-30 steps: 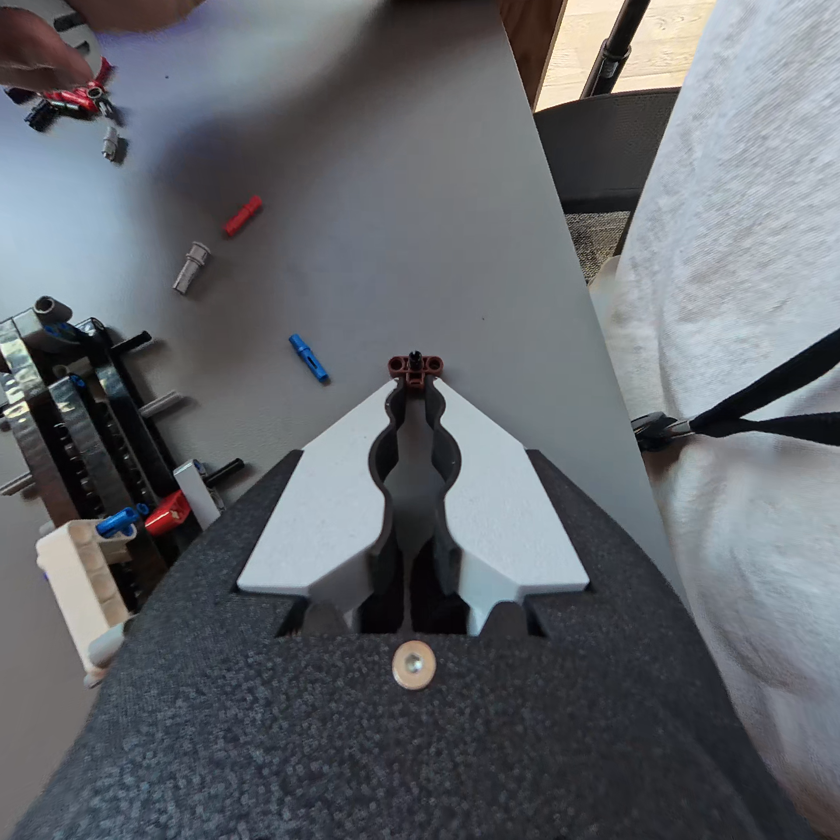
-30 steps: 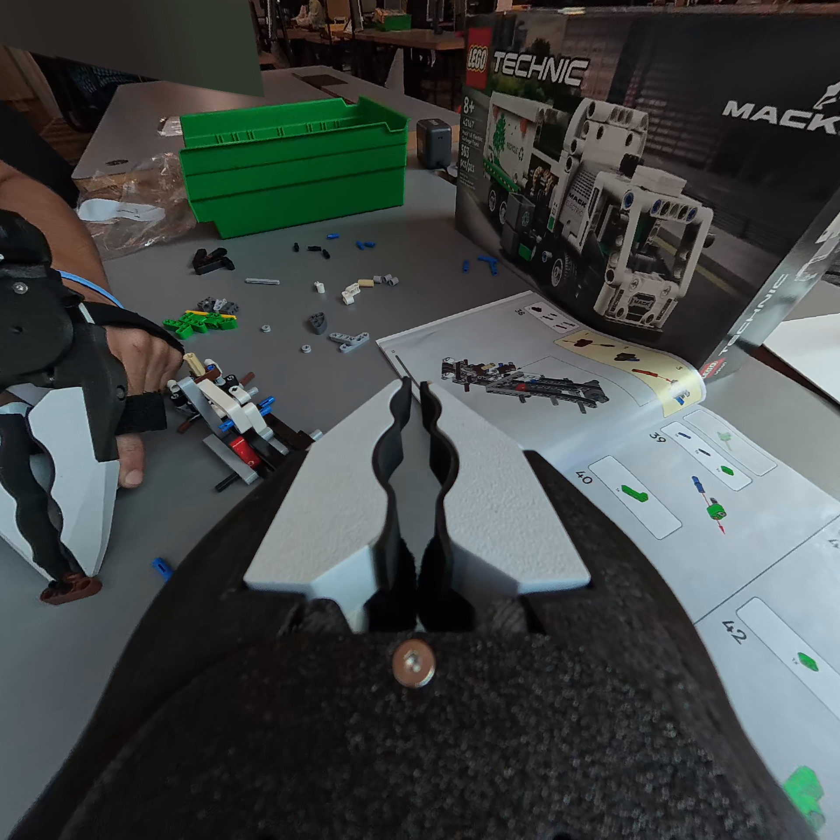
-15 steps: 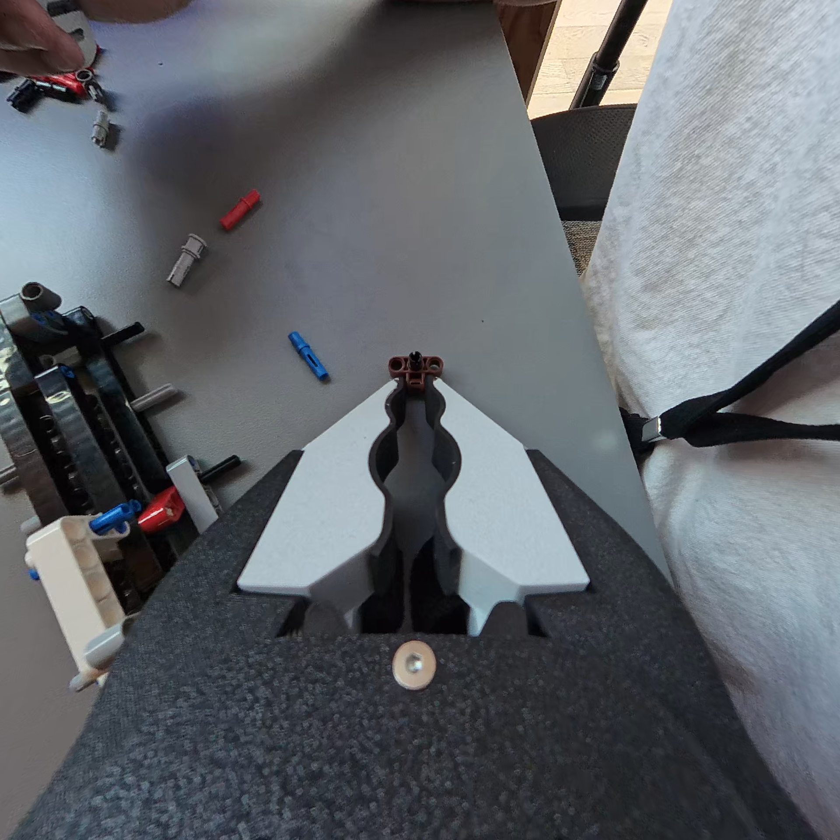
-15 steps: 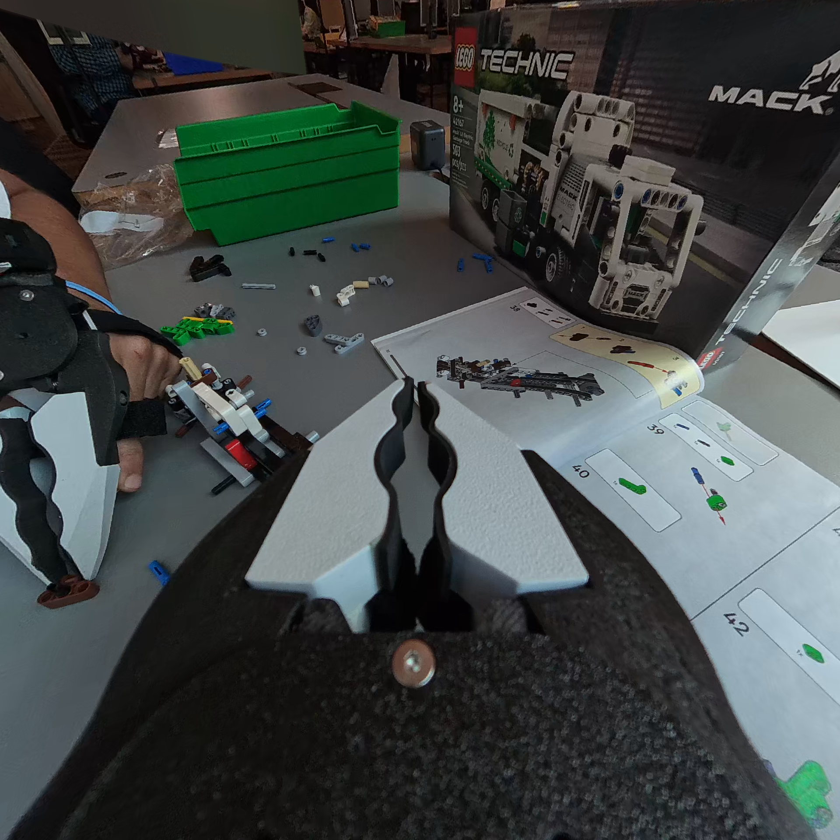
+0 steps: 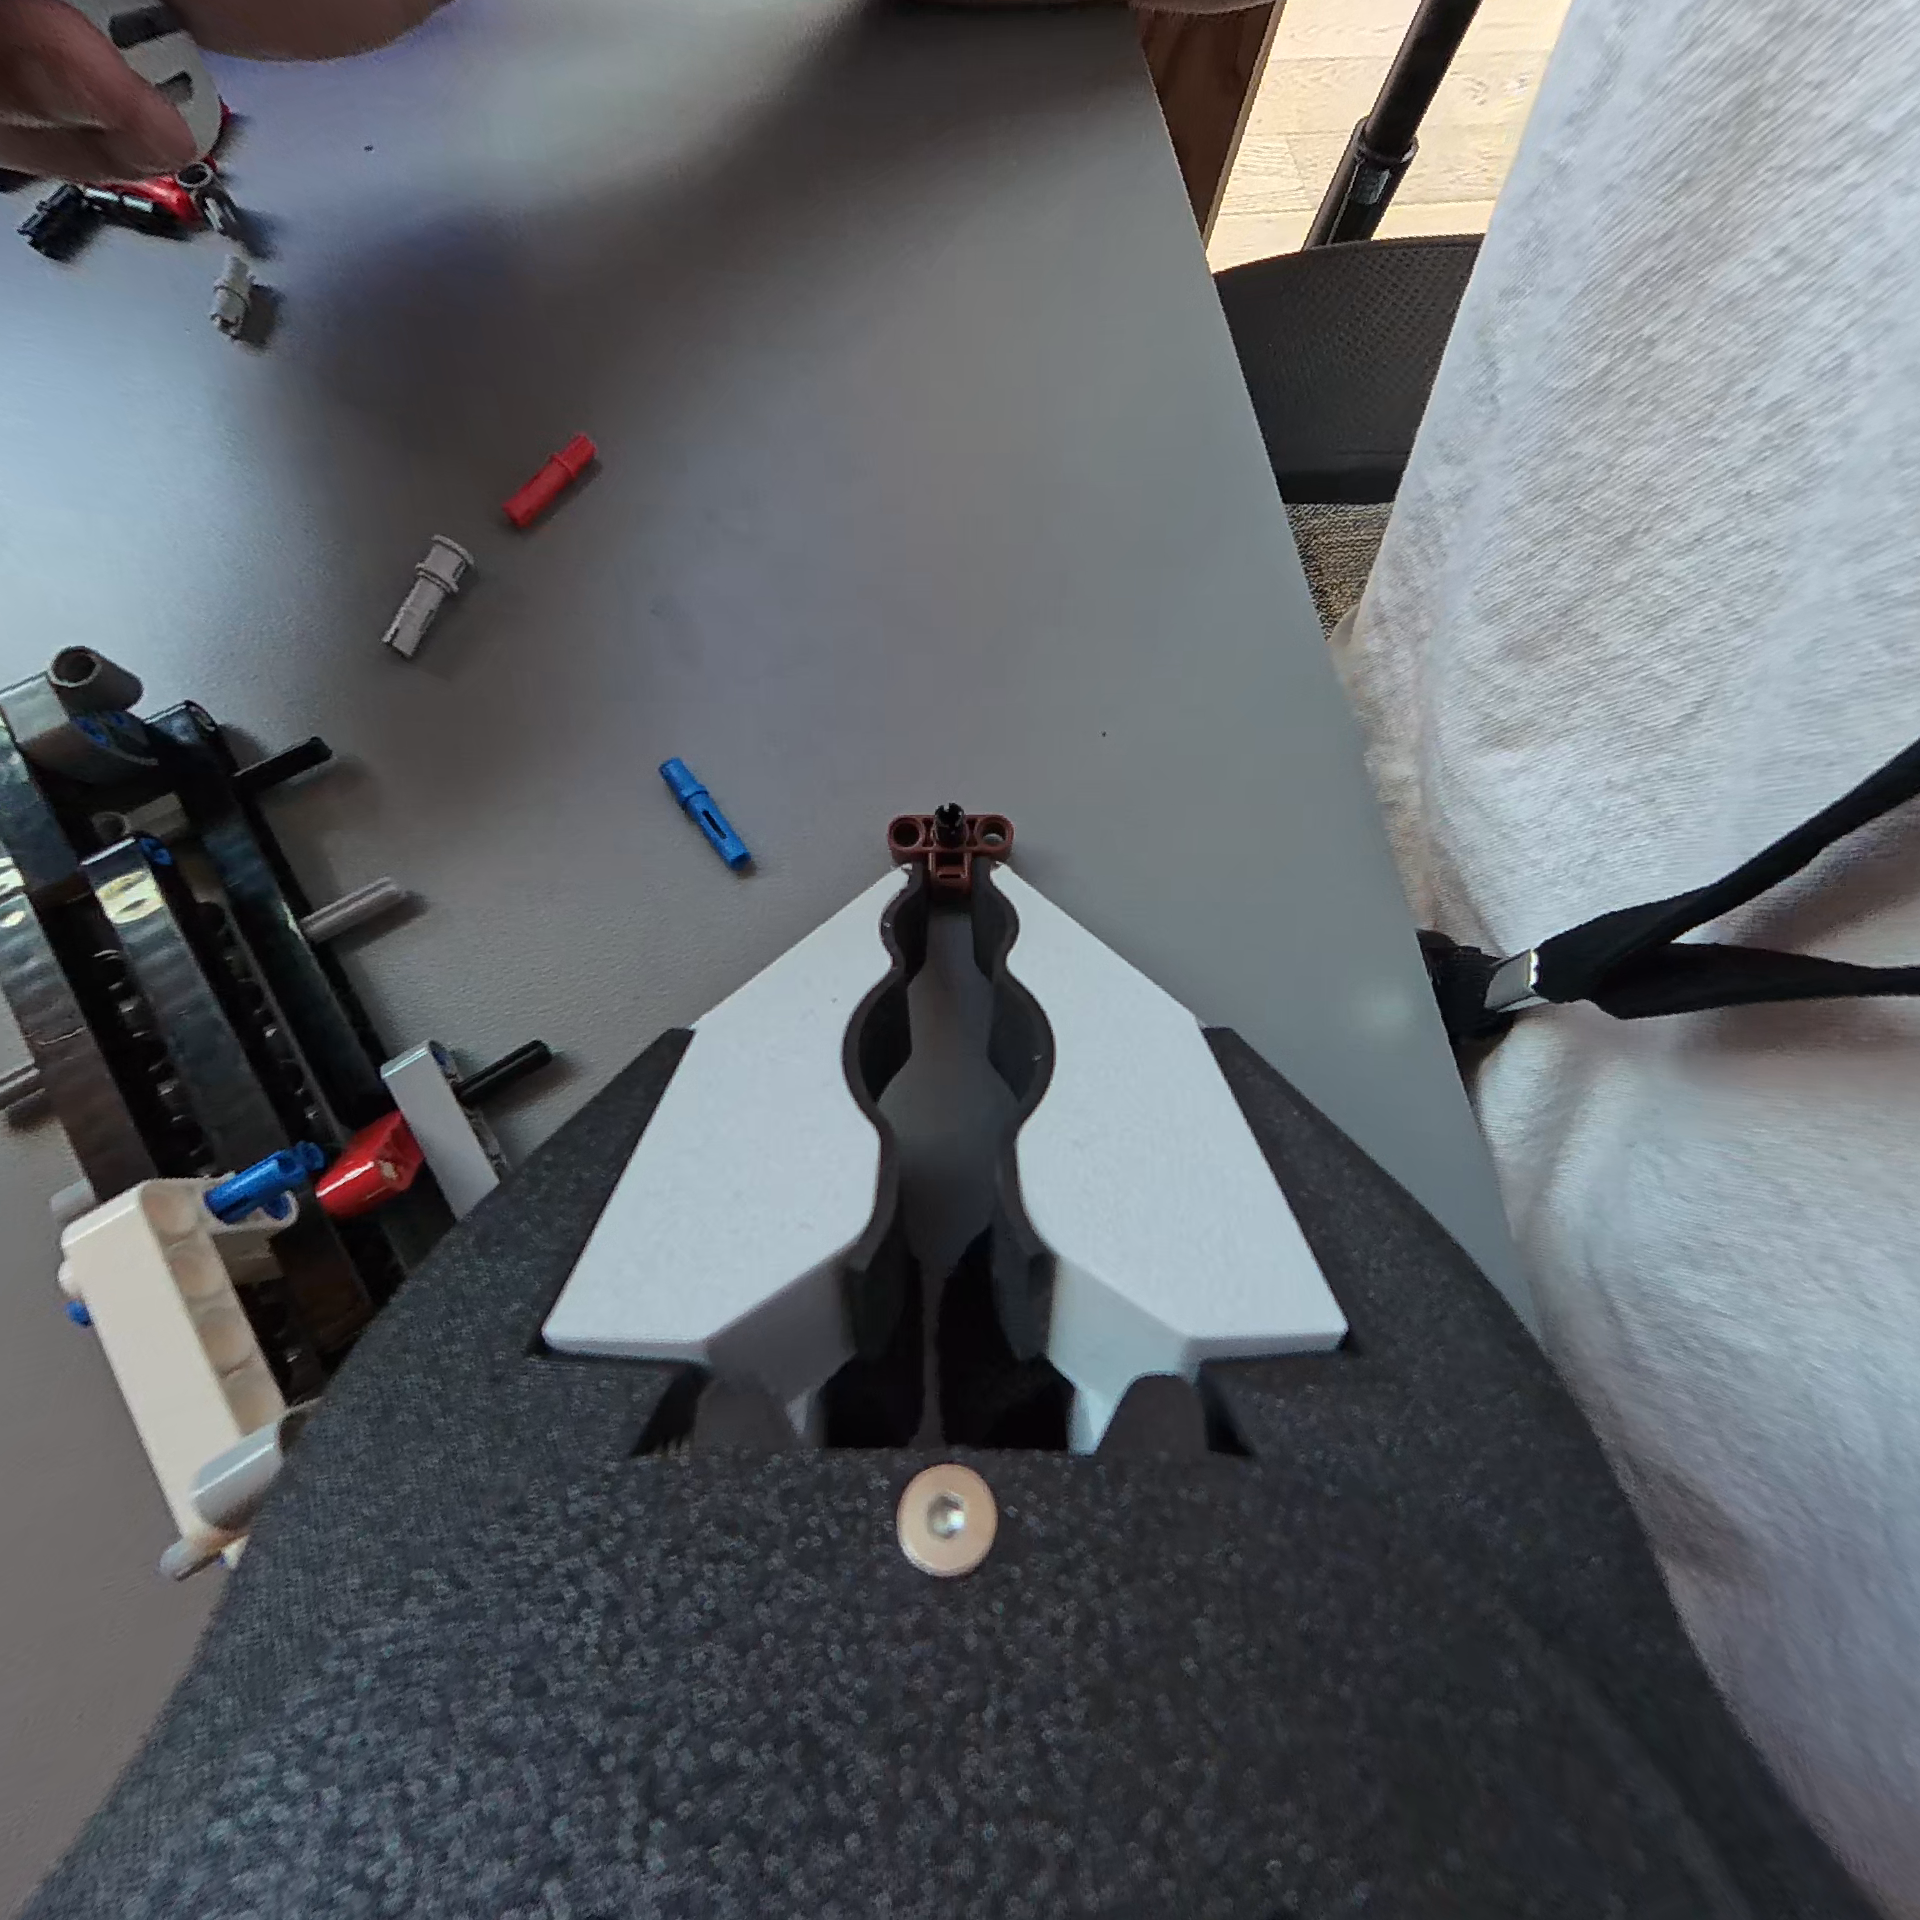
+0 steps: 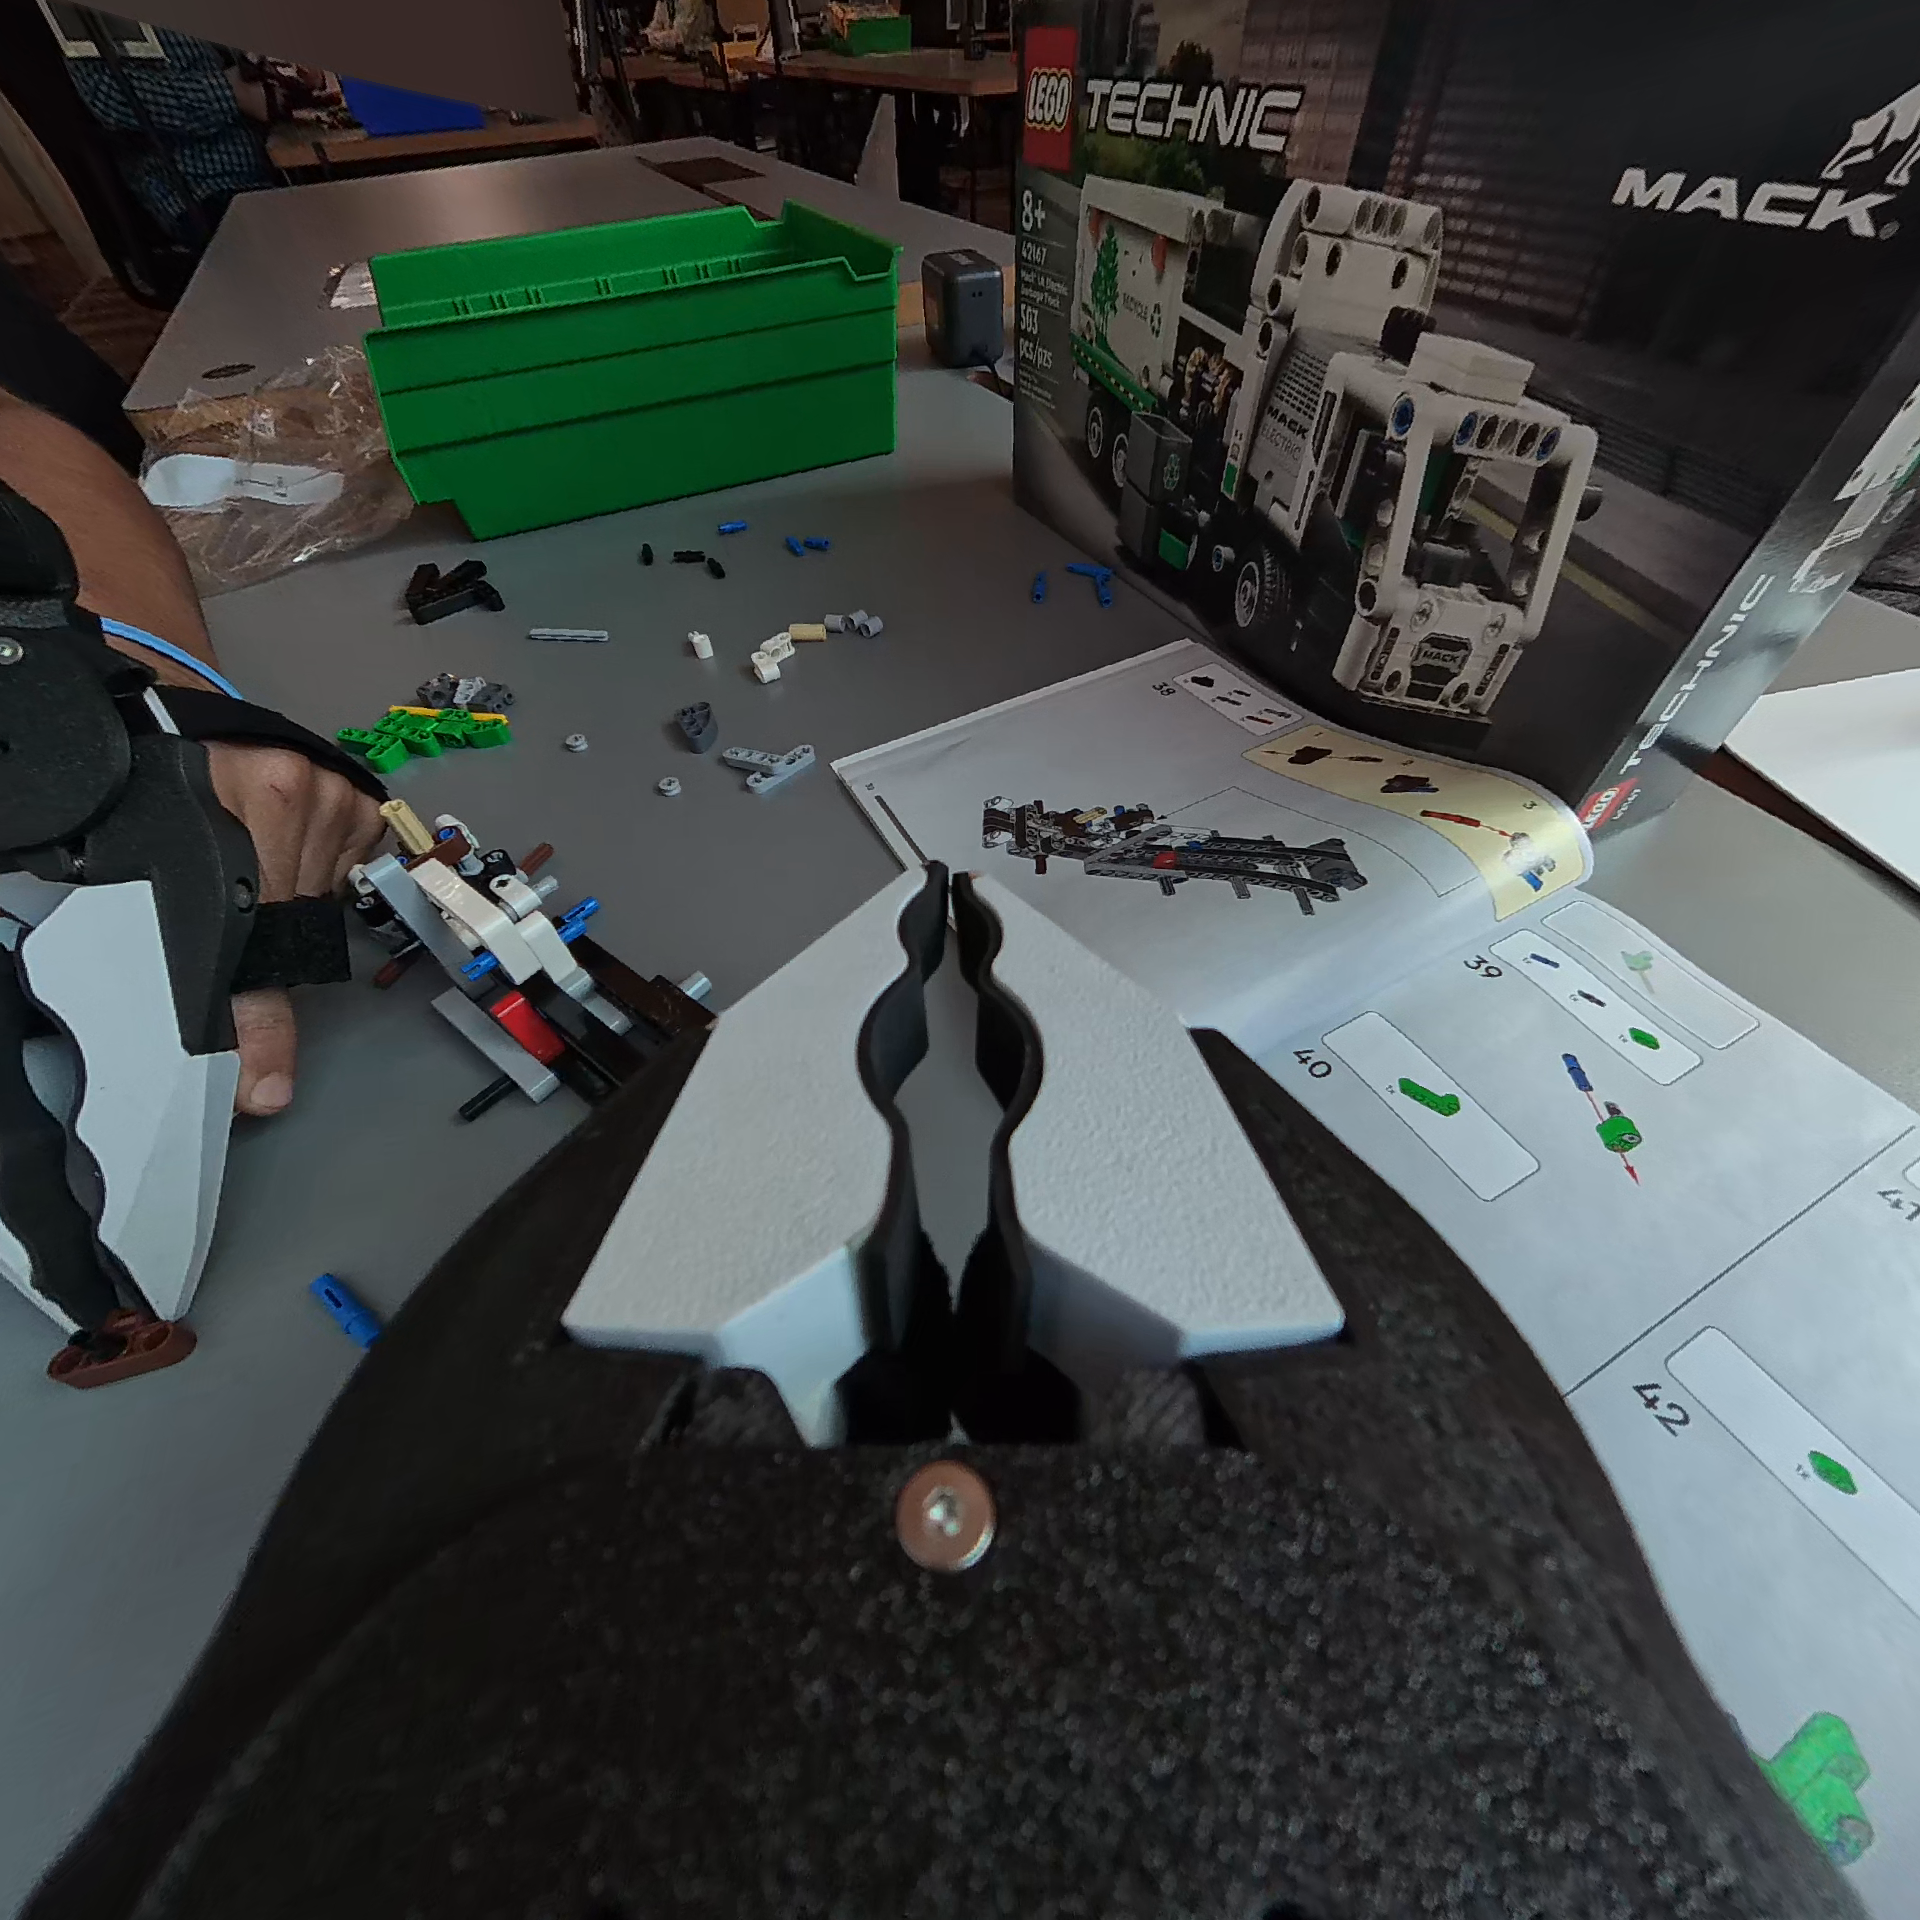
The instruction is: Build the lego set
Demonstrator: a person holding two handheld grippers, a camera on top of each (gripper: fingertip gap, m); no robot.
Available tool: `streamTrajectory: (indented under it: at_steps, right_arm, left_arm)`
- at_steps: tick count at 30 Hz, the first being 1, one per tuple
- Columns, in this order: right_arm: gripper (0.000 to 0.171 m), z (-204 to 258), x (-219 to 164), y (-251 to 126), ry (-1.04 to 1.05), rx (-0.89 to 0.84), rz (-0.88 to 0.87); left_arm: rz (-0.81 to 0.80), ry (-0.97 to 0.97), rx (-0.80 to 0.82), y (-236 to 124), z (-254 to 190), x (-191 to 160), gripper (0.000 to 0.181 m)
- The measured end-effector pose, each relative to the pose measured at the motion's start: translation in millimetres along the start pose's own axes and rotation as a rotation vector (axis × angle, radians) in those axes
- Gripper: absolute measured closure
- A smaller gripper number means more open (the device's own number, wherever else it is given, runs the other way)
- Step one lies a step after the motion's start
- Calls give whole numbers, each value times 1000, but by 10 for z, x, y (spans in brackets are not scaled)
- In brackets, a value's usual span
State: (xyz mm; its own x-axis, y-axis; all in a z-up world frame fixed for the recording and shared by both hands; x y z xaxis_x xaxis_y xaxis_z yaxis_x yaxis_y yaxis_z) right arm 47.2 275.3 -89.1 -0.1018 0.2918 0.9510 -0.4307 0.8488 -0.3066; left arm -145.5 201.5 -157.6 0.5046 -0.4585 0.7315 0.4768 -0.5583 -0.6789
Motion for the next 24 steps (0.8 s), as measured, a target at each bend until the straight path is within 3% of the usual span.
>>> streamTrajectory:
  at_steps: [11,14,17,19,21,24]
  right_arm:
    - [169,77,21,7,-44,35,-18]
    - [160,272,102,-23,-133,142,-81]
    - [156,481,203,-61,-232,236,-198]
    - [156,583,251,-34,-278,276,-207]
    - [153,670,316,31,-293,301,-197]
    - [149,779,359,112,-304,326,-150]
  left_arm:
    - [6,-36,-24,-18,-46,7,175]
    - [-102,-220,-237,-314,-189,318,175]
    - [-277,-425,-308,-818,215,564,175]
    - [-373,-644,-401,-1078,627,553,176]
    - [-457,-856,-601,-1253,910,513,176]
    - [-462,-993,-702,-1231,1111,408,175]
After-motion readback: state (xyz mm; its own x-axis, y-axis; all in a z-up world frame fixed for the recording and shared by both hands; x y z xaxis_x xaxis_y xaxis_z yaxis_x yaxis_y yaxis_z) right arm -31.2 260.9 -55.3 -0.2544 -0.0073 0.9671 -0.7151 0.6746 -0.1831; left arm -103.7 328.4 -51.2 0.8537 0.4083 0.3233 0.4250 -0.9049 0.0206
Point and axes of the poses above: each gripper's, where its closed fingertips meet, y out along the fingers, x out of its top, z = x × y across the jaws, the point moved 5 cm from there along -y, back along the fingers, and after that the axes turned 1 degree about z, right-handed, at the moved point
